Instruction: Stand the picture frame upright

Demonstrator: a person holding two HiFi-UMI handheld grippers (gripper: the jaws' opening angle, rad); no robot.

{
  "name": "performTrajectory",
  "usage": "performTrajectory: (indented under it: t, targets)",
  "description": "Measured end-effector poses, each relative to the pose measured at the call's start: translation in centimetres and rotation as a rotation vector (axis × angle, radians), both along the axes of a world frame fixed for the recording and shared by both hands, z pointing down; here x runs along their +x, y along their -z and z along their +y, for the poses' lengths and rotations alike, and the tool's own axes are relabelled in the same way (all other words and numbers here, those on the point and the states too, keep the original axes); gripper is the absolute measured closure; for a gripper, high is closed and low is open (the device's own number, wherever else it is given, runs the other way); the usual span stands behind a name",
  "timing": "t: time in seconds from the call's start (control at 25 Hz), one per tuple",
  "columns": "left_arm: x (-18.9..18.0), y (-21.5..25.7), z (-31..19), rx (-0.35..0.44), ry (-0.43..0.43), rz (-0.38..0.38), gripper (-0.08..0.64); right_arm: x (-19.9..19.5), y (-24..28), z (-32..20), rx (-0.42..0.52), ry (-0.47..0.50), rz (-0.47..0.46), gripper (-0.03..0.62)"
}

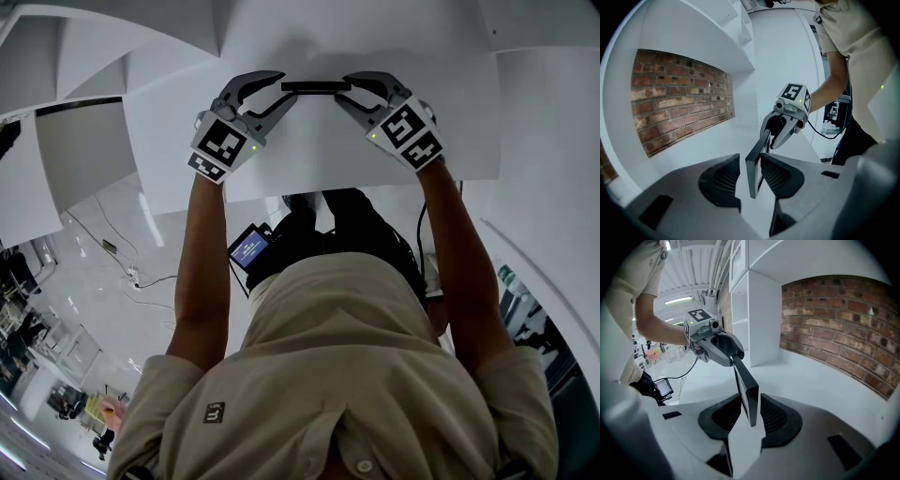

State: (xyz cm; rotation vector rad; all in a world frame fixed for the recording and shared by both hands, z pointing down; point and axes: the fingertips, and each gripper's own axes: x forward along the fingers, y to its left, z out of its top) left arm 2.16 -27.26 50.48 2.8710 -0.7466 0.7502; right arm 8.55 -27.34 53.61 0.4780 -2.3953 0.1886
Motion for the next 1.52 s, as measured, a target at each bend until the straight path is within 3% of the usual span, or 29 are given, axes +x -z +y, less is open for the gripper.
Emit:
performTrajectory:
  t: [0.48,1.36,1.52]
  targets:
    - [0.03,0.01,-0.36,0.008,0.013,-0.018,0.437,0.23,-0.21,-0.54,-0.003,-0.050,0.011,0.472]
    - [-0.38,-0.08,0.06,0.017,-0.009,-0.043,0.437,-0.34,-0.38,-0.36,-0.005,-0.019,0.012,0.471]
    - [-0.40,-0.13,0.64,0.017,-0.023,-0.059,0.437,-0.31,-0.40,0.15,-0.016,0.002,0.015,0.445]
